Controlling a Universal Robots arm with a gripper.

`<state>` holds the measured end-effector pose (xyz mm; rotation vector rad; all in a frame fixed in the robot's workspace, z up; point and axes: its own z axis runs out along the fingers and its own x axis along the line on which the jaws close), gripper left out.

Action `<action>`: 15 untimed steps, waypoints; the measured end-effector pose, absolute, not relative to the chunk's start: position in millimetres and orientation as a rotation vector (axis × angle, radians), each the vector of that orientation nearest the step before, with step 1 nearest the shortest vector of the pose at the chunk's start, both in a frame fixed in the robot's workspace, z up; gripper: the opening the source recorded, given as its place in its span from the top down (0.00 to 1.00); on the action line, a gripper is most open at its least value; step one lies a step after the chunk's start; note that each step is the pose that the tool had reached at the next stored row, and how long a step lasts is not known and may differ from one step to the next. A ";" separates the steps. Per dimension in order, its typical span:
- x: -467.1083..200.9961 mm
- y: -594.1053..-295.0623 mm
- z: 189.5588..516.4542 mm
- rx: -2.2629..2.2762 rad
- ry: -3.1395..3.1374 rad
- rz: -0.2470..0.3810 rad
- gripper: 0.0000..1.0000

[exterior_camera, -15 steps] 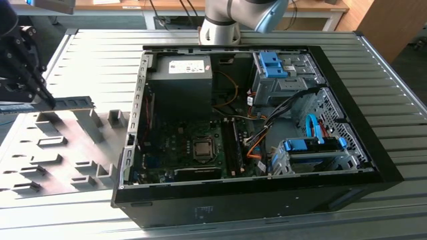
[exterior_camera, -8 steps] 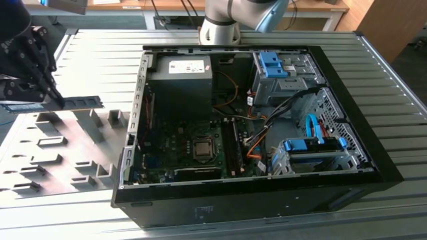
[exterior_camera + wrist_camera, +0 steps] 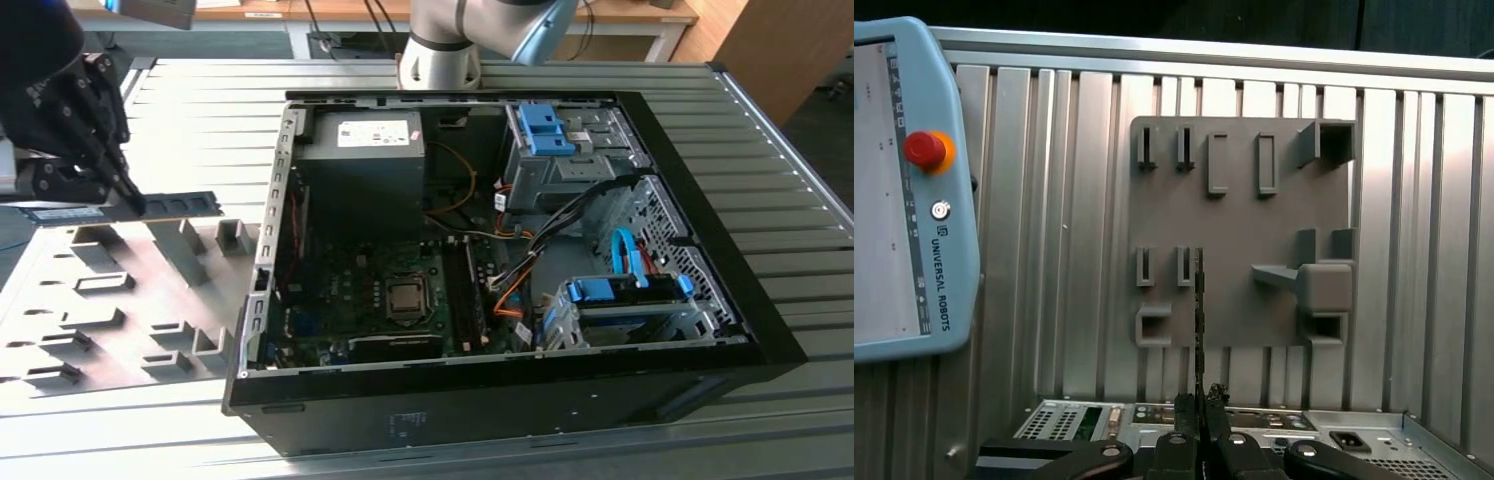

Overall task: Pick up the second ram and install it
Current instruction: 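Pick up the second ram and move it above second insertion slot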

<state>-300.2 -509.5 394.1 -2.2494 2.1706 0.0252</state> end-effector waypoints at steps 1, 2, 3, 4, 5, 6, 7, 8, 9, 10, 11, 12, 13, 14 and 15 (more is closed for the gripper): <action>-298.1 -509.5 394.1 -2.249 2.171 0.025 0.86; -295.9 -509.5 394.1 -2.249 2.171 0.025 0.86; -293.7 -509.5 394.1 -2.249 2.171 0.025 0.86; -291.4 -509.5 394.0 -2.249 2.171 0.025 0.86; -289.1 -509.5 394.0 -2.249 2.171 0.025 0.86; -286.9 -509.5 394.0 -2.249 2.171 0.025 0.86; -284.5 -509.5 394.0 -2.249 2.171 0.025 0.86; -282.0 -509.5 393.9 -2.250 2.171 0.025 0.86; -279.4 -509.5 393.9 -2.250 2.171 0.025 0.86; -276.8 -509.5 393.8 -2.249 2.171 0.025 0.86; -274.2 -509.5 393.8 -2.249 2.171 0.026 0.86; -272.0 -509.5 393.7 -2.249 2.171 0.025 0.86; -270.0 -509.5 393.8 -2.250 2.171 0.025 0.86; -268.6 -509.5 393.7 -2.249 2.171 0.026 0.86; -267.3 -509.5 393.6 -2.250 2.171 0.026 0.86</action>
